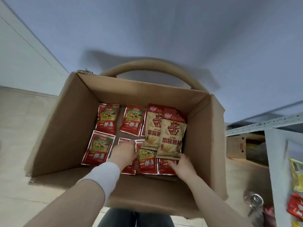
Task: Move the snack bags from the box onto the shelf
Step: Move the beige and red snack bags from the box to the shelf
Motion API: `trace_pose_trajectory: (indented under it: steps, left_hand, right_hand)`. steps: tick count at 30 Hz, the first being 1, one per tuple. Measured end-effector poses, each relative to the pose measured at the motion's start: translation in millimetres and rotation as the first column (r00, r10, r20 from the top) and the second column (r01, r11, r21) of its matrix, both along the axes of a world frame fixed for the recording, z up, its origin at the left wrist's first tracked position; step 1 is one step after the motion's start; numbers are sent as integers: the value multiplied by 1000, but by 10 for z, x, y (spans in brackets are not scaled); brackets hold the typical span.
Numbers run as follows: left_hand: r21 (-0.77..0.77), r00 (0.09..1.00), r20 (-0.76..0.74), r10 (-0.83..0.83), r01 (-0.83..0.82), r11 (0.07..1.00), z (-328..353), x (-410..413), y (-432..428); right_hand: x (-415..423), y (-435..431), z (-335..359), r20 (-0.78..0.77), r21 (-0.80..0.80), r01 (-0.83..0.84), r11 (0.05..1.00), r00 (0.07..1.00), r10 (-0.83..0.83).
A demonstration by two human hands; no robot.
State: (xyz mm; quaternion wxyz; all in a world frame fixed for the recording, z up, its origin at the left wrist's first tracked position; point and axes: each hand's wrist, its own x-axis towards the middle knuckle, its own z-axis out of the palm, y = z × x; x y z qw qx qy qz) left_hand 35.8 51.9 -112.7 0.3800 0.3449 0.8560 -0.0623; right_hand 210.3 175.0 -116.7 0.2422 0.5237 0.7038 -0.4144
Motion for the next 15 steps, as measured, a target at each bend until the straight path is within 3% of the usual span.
trace_pose_trajectory:
  steps: [4,7,12,15]
  left_hand:
    - [17,926,229,300,-312,950,-580,-260,329]
    - [32,823,334,459,-497,867,-1038,-428,598]
    - [108,667,474,575,-692,713,-1629,-573,1000]
    - [102,573,529,627,-776,623,-1759,-602,1169]
  right_hand:
    - [-267,239,-628,60,-34,228,973,972,-226]
    - [-431,348,-1058,166,-3,421,907,895,-415]
    - [-564,394,-1495,118,67,564,823,815,-568]
    - [-548,384,-1557,103,160,569,807,803,-587]
